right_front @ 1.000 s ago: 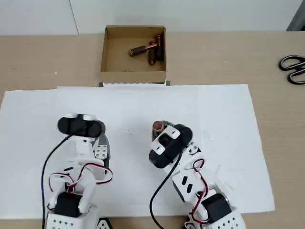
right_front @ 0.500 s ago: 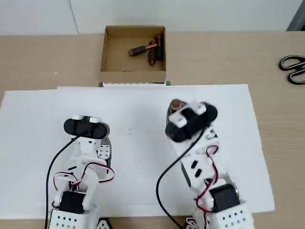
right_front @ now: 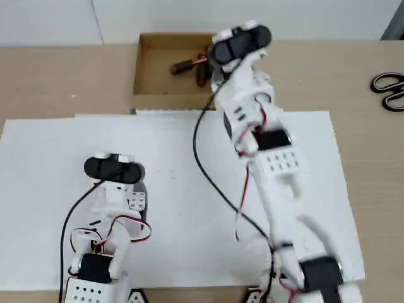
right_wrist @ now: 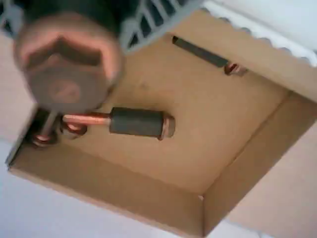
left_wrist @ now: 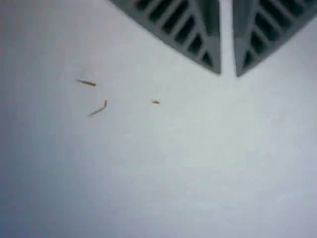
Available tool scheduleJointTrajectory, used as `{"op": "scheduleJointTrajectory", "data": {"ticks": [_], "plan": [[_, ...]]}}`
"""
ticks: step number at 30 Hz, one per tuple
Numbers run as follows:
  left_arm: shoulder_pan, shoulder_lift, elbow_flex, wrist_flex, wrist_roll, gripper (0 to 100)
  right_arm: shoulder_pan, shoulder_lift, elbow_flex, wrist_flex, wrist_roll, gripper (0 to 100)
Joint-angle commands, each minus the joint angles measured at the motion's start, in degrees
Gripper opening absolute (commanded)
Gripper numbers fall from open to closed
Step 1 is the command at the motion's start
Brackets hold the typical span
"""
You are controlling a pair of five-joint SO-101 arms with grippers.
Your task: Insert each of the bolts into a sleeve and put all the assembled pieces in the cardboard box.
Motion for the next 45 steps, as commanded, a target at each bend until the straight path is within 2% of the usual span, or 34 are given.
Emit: {"op": "scheduleJointTrajectory", "data": {"ticks": [1, 10, 17, 19, 24, 26, 37, 40, 45], "plan": [[-0.44, -0.53, -0.22, -1.41, -0.09, 1, 0.4, 12.26, -15.65, -3.38, -0.26, 0.3], [-0.44, -0.53, -0.22, -1.41, -0.09, 1, -0.31, 39.52, -40.53, -4.62, 9.23, 0.6], [-0.44, -0.53, -0.22, -1.41, -0.09, 1, -1.54, 49.8, -49.85, -4.0, 13.98, 0.9], [-0.44, -0.53, -0.22, -1.41, -0.09, 1, -1.98, 50.24, -50.11, -4.0, 14.77, 4.0], [-0.44, -0.53, -0.22, -1.41, -0.09, 1, -2.68, 50.51, -50.11, -0.4, 15.12, 22.1], [-0.44, -0.53, -0.22, -1.41, -0.09, 1, -2.68, 50.51, -50.2, 0.22, 15.12, 23.8], [-0.44, -0.53, -0.22, -1.32, -0.09, 1, -3.03, 46.37, -50.2, 0.66, 14.95, 22.8], [-0.44, -0.53, -0.22, -1.32, -0.09, 1, -3.03, 43.03, -50.2, 4.53, 14.95, 16.5], [-0.44, -0.53, -0.22, -1.32, -0.09, 1, -2.95, 39.16, -50.2, 9.63, 14.95, 0.8]]}}
